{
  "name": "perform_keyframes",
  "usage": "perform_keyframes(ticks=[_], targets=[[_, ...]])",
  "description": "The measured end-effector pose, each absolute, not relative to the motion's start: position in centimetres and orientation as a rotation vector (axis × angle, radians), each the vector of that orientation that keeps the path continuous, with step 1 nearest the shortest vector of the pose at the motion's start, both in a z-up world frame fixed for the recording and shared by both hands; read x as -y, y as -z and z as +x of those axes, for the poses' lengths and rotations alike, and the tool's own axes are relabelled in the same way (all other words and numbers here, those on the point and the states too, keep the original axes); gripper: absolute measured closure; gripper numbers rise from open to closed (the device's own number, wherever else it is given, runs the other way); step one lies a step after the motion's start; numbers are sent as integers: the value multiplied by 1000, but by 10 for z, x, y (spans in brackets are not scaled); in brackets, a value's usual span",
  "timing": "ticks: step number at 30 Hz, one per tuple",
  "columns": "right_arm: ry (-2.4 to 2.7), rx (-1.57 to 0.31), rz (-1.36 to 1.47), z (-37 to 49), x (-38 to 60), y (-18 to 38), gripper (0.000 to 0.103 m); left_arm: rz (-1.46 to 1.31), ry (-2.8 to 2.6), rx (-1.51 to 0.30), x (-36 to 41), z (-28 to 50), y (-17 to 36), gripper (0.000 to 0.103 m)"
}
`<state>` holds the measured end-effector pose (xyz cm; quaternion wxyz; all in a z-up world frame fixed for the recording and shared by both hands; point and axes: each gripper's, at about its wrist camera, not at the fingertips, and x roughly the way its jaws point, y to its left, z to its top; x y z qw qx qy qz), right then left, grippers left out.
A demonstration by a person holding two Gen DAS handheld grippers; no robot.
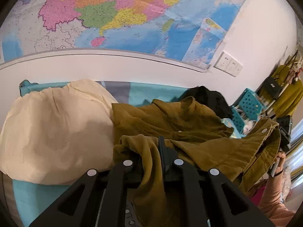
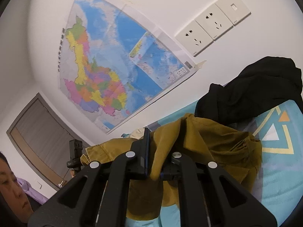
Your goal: Fold large clothes
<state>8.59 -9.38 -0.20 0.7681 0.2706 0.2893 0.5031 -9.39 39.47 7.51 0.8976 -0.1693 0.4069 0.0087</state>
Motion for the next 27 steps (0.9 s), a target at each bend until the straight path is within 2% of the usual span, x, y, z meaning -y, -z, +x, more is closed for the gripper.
perform_keyframes(ticks=[19, 27], targets=[[-960, -776, 681, 160, 71, 40, 93, -393, -90, -979, -419, -22, -41, 91], [-877, -861, 747, 191, 64, 65, 86, -419, -135, -1067, -429, 12, -14, 90]])
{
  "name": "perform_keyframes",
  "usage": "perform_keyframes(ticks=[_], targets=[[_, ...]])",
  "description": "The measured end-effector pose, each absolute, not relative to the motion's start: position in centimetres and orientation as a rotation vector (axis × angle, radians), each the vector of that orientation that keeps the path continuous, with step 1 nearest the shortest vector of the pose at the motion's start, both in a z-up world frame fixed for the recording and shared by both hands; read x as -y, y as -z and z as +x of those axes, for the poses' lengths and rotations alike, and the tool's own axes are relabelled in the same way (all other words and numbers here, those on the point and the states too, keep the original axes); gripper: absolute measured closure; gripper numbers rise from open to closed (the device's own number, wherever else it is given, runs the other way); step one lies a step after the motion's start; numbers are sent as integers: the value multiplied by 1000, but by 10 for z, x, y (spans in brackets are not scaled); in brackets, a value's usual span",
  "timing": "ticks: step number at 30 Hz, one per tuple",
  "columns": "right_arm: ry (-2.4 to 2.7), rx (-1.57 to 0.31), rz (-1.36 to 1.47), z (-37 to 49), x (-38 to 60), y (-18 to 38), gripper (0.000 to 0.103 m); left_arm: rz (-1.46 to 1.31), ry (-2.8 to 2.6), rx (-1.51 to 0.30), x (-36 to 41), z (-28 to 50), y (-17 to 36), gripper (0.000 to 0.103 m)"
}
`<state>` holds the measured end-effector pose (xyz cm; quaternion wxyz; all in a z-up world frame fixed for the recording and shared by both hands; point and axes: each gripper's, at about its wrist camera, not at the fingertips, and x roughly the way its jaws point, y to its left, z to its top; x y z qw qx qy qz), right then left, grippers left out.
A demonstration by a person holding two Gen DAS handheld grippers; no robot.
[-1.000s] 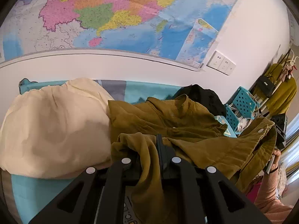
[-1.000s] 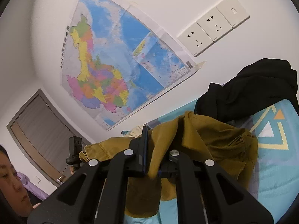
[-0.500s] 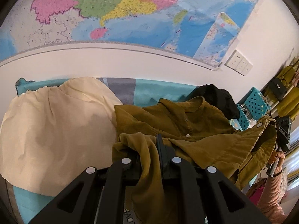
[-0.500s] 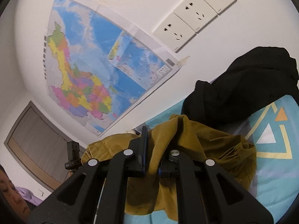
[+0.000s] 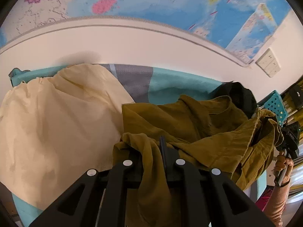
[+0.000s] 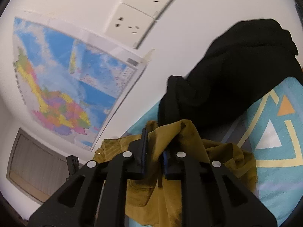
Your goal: Fold large clothes
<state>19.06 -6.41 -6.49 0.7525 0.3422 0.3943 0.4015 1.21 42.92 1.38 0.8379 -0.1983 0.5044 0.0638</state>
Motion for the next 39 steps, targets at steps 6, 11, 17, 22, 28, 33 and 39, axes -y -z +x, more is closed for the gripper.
perform_keyframes(ticks=[6, 11, 17, 22, 28, 33, 39], targets=[[-854, -810, 844, 190, 74, 61, 35, -482, -147, -1111, -441, 30, 7, 87], [-924, -751, 630, 161, 55, 33, 32, -498, -157, -1111, -444, 31, 15, 87], [-944, -762, 147, 118, -31, 42, 28, -517, -134, -1051, -441, 22, 9, 78], [-925, -767, -34, 108, -82, 68, 25, -415, -130, -960, -419, 5, -9, 54], [-880, -788, -76, 124, -98, 82, 62, -168, -180, -774, -376, -25, -43, 20], [-876, -747, -108, 123, -97, 79, 90, -29, -162, -720, -345, -41, -55, 20], [-875, -700, -75, 125, -92, 68, 100, 21, -149, -741, -330, -35, -42, 20]])
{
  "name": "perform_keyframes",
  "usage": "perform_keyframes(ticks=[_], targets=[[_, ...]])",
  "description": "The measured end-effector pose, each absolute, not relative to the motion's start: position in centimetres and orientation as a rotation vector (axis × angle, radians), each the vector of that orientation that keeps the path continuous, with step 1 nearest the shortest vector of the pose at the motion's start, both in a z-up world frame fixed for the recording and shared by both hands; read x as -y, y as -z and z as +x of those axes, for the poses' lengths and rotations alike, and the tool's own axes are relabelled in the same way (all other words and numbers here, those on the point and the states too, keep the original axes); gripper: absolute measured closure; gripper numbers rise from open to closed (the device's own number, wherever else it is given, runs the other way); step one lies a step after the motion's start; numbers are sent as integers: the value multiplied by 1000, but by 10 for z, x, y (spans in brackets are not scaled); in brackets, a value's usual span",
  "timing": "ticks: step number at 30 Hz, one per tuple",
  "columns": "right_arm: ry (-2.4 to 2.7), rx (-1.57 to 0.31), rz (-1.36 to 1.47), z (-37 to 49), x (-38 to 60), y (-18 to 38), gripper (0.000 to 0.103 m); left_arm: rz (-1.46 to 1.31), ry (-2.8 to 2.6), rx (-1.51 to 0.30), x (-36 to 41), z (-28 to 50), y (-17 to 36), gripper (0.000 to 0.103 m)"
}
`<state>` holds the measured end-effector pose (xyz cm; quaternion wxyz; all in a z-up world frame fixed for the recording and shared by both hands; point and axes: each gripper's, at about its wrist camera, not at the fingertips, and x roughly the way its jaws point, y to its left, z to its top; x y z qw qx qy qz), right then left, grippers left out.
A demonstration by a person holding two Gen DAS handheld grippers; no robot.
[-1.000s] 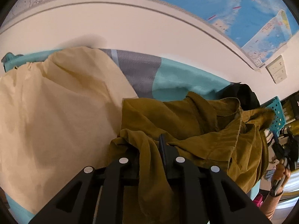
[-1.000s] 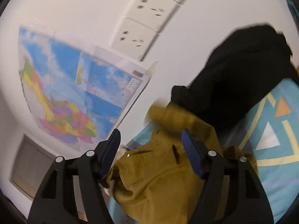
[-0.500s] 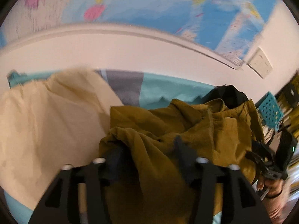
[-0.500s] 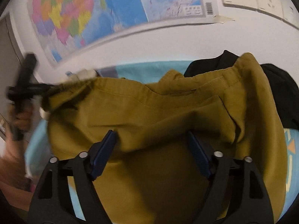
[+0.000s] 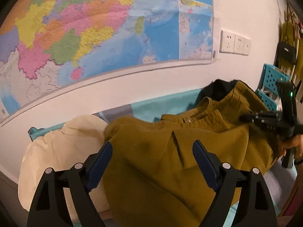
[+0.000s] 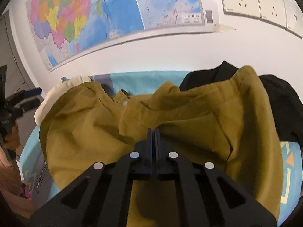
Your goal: Fold large clothes
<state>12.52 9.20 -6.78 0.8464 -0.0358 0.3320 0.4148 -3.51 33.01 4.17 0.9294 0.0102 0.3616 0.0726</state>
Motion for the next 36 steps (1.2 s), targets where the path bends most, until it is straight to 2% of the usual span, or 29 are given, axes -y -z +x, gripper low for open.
perform_keyframes(ticks=[5, 9, 10, 13, 15, 18, 22, 28, 30, 31, 32, 34, 36], targets=[[-854, -691, -109, 132, -101, 76, 100, 8, -126, -785, -327, -23, -20, 20], [-836, -812, -89, 152, -107, 107, 94, 27, -174, -861, -328, -9, 11, 20], [-841, -794, -72, 149, -102, 104, 88, 29, -186, -877, -331, -8, 19, 21], [-883, -711, -27, 128, -76, 84, 50, -33, -151, -818, -342, -34, 19, 21], [-908, -634, 9, 107, -40, 69, 48, -50, -143, -765, -348, -55, 12, 19], [-865, -565, 73, 88, 13, 60, 35, -62, -152, -690, -364, -97, 4, 13], [-747, -589, 138, 75, 77, 78, 19, -105, -195, -696, -381, -128, 14, 12], [-729, -733, 152, 74, 93, 135, 17, -183, -159, -777, -385, -119, 49, 12], [-767, -775, 186, 80, 88, 147, 34, -179, -110, -799, -376, -107, 57, 12], [-793, -766, 220, 80, 88, 146, 51, -181, -93, -800, -372, -103, 59, 15], [-816, -741, 236, 80, 90, 142, 56, -173, -91, -792, -366, -99, 60, 25], [-833, -724, 219, 74, 91, 134, 69, -157, -94, -785, -359, -97, 58, 62], [-896, -684, 261, 67, 102, 115, 77, -194, -84, -784, -361, -102, 50, 75]])
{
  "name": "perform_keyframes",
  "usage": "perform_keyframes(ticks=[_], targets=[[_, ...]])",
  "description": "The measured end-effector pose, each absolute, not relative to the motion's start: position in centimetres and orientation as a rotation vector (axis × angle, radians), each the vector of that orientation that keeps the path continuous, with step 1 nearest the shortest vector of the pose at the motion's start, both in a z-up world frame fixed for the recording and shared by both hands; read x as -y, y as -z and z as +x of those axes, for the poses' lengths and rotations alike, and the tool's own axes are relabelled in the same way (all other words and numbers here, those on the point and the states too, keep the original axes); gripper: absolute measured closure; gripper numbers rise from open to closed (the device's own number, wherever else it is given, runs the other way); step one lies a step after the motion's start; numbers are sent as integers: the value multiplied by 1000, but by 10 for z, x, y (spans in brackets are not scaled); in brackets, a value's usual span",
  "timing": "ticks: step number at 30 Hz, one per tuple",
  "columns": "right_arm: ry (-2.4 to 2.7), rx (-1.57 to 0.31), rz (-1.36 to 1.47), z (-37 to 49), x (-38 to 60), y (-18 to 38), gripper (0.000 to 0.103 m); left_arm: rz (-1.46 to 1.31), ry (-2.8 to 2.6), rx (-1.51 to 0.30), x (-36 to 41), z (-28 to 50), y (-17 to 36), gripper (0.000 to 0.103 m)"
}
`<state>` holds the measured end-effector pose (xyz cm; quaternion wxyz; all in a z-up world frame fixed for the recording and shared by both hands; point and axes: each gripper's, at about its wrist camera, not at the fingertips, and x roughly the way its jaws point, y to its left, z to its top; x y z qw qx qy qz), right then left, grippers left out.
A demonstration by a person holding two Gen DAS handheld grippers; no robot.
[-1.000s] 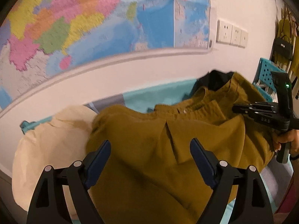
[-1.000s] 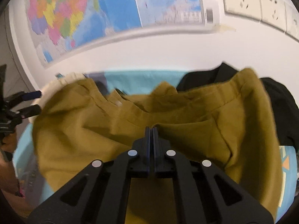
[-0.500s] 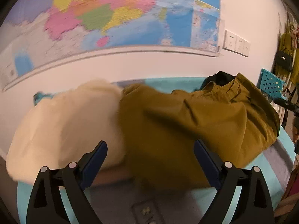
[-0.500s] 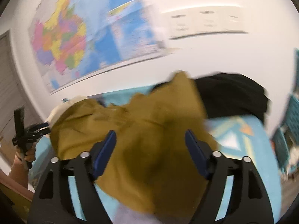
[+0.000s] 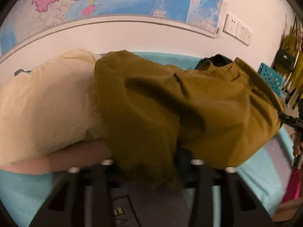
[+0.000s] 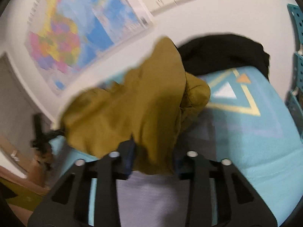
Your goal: Fold large clothes
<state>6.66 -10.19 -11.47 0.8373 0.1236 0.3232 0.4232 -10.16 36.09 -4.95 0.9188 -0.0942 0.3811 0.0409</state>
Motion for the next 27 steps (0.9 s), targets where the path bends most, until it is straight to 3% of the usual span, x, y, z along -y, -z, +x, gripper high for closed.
perform_keyframes(ticks=[5, 9, 12, 13, 14, 16, 19, 20, 22, 23, 27], targets=[[-990, -573, 315, 38, 141, 67, 84, -394, -4, -760, -382, -140, 22, 80], [-956, -618, 333, 40, 160, 82, 83, -457, 82, -799, -374, -167, 24, 79], [-817, -777, 306, 56, 160, 125, 71, -415, 41, -921, -363, -164, 55, 76], [-782, -793, 311, 57, 163, 133, 54, -402, 29, -948, -360, -161, 62, 74], [-748, -778, 330, 53, 168, 137, 44, -401, 20, -949, -361, -161, 66, 72], [-758, -734, 346, 42, 176, 134, 43, -376, -19, -938, -359, -163, 61, 59], [-769, -662, 245, 10, 180, 119, 27, -321, -45, -877, -355, -172, 43, 55], [-776, -654, 213, 6, 179, 120, 26, -293, -46, -859, -351, -174, 37, 54], [-758, -682, 133, 1, 172, 128, 31, -260, -29, -838, -343, -174, 33, 41], [-734, -711, 102, 3, 166, 135, 44, -241, -26, -838, -339, -171, 34, 39], [-717, -741, 62, 18, 154, 154, 77, -183, -56, -888, -332, -152, 49, 39]])
